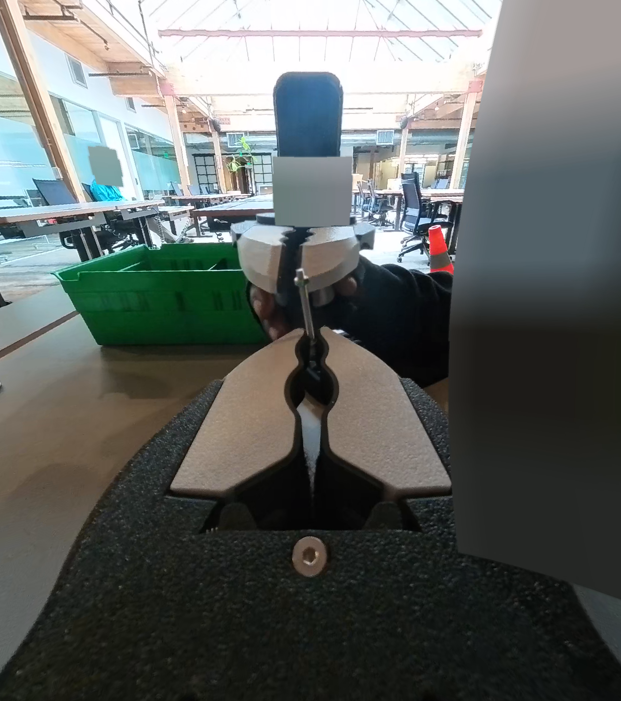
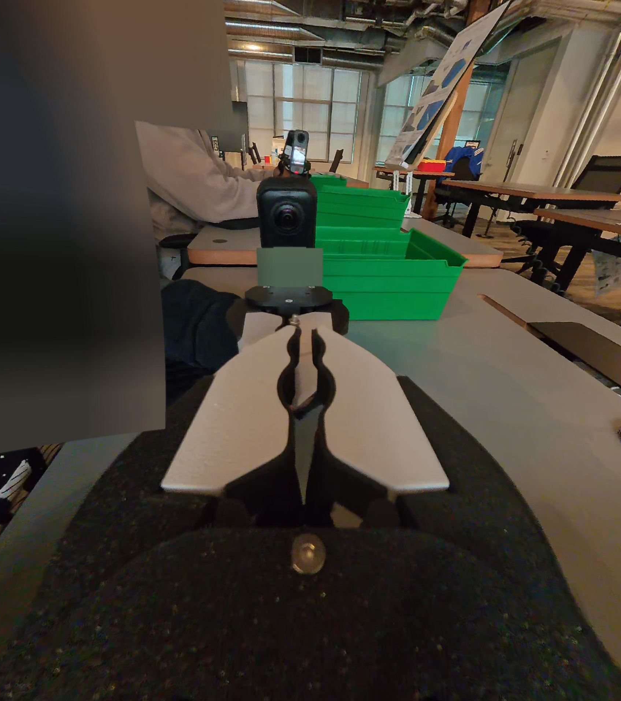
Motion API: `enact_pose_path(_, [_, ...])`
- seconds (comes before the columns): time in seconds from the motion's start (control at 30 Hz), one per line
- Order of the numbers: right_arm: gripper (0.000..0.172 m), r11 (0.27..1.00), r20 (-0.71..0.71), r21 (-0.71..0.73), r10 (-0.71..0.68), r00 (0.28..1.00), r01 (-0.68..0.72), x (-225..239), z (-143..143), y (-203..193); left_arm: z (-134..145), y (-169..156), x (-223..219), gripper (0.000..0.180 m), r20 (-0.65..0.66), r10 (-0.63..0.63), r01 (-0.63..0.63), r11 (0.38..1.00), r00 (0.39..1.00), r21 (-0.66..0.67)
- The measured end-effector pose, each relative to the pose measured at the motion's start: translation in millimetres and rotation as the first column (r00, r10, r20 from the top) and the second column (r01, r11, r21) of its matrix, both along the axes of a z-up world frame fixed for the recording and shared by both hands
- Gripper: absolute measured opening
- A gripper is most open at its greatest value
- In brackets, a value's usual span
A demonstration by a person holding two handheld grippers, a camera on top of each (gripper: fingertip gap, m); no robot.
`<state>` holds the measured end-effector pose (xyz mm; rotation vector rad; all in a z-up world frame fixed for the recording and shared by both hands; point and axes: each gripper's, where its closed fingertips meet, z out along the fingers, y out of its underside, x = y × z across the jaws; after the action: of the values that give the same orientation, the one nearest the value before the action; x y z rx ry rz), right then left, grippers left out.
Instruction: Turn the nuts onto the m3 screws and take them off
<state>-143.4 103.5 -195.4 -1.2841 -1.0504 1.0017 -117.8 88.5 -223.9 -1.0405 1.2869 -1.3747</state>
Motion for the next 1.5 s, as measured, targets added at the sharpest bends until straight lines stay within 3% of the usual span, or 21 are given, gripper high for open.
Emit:
enact_pose_path(0.1, [0.006,1.0,-0.028,-0.002,0.005,1.0,-0.005,3.7,4.3,-0.7,-0.1,0.0,0.2,0.001,-0.001,0.001,-0.001,1.0,1.0,0.0])
enact_pose_path(0.23, [0.027,0.999,-0.025,-0.006,0.032,0.999,-0.032,-4.8,1.5,-5.4,-1.7,-0.6,1.2,0.001,-0.009,0.001,-0.001,1.0,1.0,0.004])
enact_pose_path(0.37, [0.033,1.0,-0.014,-0.015,0.019,1.0,-0.019,-16.3,-2.5,-3.7,-4.8,-3.4,3.4,0.001,-0.025,-0.008,0.008,1.0,1.0,0.009])
enact_pose_path(0.63, [0.011,1.0,-0.006,-0.016,-0.001,1.0,0.001,-11.5,-3.0,0.1,-3.0,-3.3,2.5,0.001,-0.016,-0.011,0.012,1.0,1.0,0.005])
enact_pose_path(0.83, [0.005,1.0,-0.013,-0.004,-0.003,1.0,0.003,-2.3,1.3,-0.1,1.0,0.0,-0.5,0.001,0.005,-0.002,0.002,1.0,1.0,-0.007])
enact_pose_path(0.97, [0.007,1.0,-0.036,-0.005,0.005,0.999,-0.005,0.9,4.9,-1.2,0.3,-0.7,0.0,0.001,0.001,-0.004,0.004,1.0,1.0,-0.005])
enact_pose_path(1.13, [0.028,1.0,-0.027,-0.004,0.009,1.0,-0.009,-9.6,1.7,-2.8,-1.9,-1.6,1.3,0.001,-0.011,-0.004,0.004,1.0,1.0,0.003])
enact_pose_path(1.33, [0.028,1.0,-0.013,-0.022,-0.01,1.0,0.01,-19.5,-3.9,0.3,-6.1,-4.7,4.2,0.001,-0.031,-0.014,0.015,1.0,0.999,0.01])
enact_pose_path(1.5, [0.012,1.0,-0.015,-0.018,-0.008,1.0,0.008,-14.8,-2.0,0.1,-4.3,-3.9,2.9,0.001,-0.022,-0.015,0.015,1.0,1.0,0.006])
